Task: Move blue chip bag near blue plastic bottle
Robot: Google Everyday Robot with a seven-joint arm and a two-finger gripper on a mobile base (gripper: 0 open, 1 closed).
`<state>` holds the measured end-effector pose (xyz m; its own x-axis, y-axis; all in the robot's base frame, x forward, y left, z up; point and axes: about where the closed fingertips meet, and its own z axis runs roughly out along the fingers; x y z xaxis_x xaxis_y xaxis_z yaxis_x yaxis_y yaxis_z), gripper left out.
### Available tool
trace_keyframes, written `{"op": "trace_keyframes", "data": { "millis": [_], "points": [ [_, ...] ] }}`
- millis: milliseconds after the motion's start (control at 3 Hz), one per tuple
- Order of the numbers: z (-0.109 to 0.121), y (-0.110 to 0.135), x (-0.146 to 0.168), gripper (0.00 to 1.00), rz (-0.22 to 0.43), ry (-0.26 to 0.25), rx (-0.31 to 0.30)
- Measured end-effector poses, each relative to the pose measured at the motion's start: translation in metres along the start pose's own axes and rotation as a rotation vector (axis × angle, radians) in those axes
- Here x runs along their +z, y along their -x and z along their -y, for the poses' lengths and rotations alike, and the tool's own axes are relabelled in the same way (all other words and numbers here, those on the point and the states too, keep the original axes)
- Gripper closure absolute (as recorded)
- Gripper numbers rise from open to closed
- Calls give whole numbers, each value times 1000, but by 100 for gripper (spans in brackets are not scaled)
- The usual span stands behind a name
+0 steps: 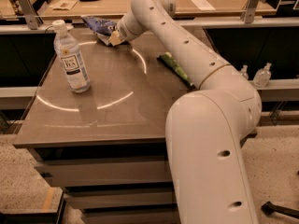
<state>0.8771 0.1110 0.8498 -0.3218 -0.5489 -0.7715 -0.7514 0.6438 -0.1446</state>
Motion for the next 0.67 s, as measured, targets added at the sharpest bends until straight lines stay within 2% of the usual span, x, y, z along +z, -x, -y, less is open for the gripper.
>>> {"op": "trace_keyframes", "data": {
  "millis": [333, 667],
  "points": [
    [6, -8, -8, 87, 3, -3, 21],
    [16, -9, -24, 100, 26, -24, 41]
  ]
}}
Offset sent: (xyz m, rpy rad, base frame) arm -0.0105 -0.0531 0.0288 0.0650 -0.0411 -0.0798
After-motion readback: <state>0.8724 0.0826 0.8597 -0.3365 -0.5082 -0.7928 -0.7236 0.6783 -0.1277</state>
